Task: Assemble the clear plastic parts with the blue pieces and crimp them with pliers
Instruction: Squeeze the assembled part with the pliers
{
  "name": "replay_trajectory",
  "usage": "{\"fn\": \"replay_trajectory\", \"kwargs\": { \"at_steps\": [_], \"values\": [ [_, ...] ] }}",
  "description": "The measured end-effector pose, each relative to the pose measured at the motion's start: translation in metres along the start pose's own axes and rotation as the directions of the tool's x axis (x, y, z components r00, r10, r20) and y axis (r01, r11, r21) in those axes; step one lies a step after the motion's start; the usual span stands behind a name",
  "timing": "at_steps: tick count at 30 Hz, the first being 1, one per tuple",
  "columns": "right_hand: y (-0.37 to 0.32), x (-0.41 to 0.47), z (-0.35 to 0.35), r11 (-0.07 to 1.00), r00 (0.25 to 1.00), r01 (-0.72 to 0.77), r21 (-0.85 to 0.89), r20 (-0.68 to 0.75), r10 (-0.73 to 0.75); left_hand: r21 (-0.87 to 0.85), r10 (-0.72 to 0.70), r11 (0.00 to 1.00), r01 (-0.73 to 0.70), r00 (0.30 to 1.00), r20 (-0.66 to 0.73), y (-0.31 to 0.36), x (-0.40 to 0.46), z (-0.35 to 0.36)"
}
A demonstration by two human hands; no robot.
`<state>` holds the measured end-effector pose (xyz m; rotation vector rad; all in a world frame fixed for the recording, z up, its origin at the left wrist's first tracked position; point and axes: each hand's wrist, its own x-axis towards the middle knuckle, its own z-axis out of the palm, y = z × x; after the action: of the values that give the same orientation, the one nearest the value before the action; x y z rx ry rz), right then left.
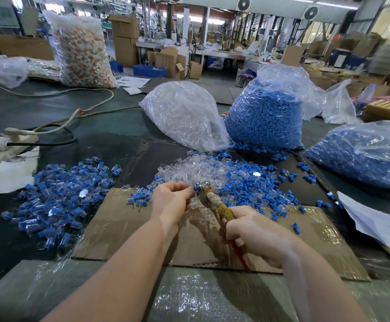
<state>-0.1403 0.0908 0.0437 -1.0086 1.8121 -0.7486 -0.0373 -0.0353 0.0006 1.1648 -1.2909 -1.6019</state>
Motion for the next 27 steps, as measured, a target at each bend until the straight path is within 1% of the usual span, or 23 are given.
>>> {"fn": "replay_trajectory", "kwargs": {
  "at_steps": [2,4,7,9,15,18,20,22,24,25,26,27],
  "values": [
    [0.0,0.001,0.001,1.0,1.0,0.015,0.001,-0.002,-0.015,0.061,0.042,0.997,-0.042,0.999,-0.005,0.001,-0.001,0.001],
    [0.0,0.001,0.002,1.0,1.0,0.027,0.007,0.004,-0.027,0.063,0.055,0.997,-0.054,0.998,-0.012,0.003,-0.001,0.002],
    [0.0,0.001,0.002,0.999,0.999,0.036,-0.003,0.005,-0.036,-0.028,-0.032,0.999,0.032,0.999,0.004,0.004,-0.002,0.002],
    [0.0,0.001,0.003,0.998,0.999,0.036,-0.045,-0.019,-0.037,-0.052,-0.049,0.997,0.048,0.999,-0.003,0.002,-0.001,0.002],
    [0.0,0.003,0.012,0.984,0.986,0.067,-0.164,-0.141,-0.091,-0.055,-0.018,0.998,0.017,1.0,-0.025,-0.002,-0.002,0.004],
    [0.001,0.002,0.014,0.973,0.981,0.067,-0.222,-0.165,-0.105,-0.046,0.017,0.999,-0.018,1.0,-0.025,-0.002,-0.004,0.004],
    [0.002,0.002,0.015,0.979,0.981,0.072,-0.189,-0.167,-0.104,-0.031,0.046,0.998,-0.047,0.998,-0.038,-0.002,-0.005,0.002],
    [0.005,0.001,0.016,0.992,0.979,0.085,-0.096,-0.177,-0.101,0.027,0.098,0.995,-0.096,0.993,-0.071,-0.004,-0.004,-0.004],
    [0.01,0.002,0.016,0.994,0.966,0.095,-0.049,-0.238,-0.104,0.165,0.201,0.97,-0.176,0.969,-0.146,-0.005,-0.001,-0.017],
    [0.013,0.004,0.015,0.993,0.95,0.099,-0.061,-0.292,-0.113,0.281,0.27,0.936,-0.213,0.946,-0.18,-0.006,0.001,-0.026],
    [0.017,0.005,0.014,0.991,0.927,0.098,-0.091,-0.353,-0.124,0.428,0.341,0.874,-0.23,0.918,-0.203,-0.007,0.004,-0.037],
    [0.021,0.007,0.011,0.987,0.9,0.08,-0.139,-0.415,-0.131,0.574,0.404,0.79,-0.218,0.888,-0.22,-0.008,0.006,-0.047]
  ]
}}
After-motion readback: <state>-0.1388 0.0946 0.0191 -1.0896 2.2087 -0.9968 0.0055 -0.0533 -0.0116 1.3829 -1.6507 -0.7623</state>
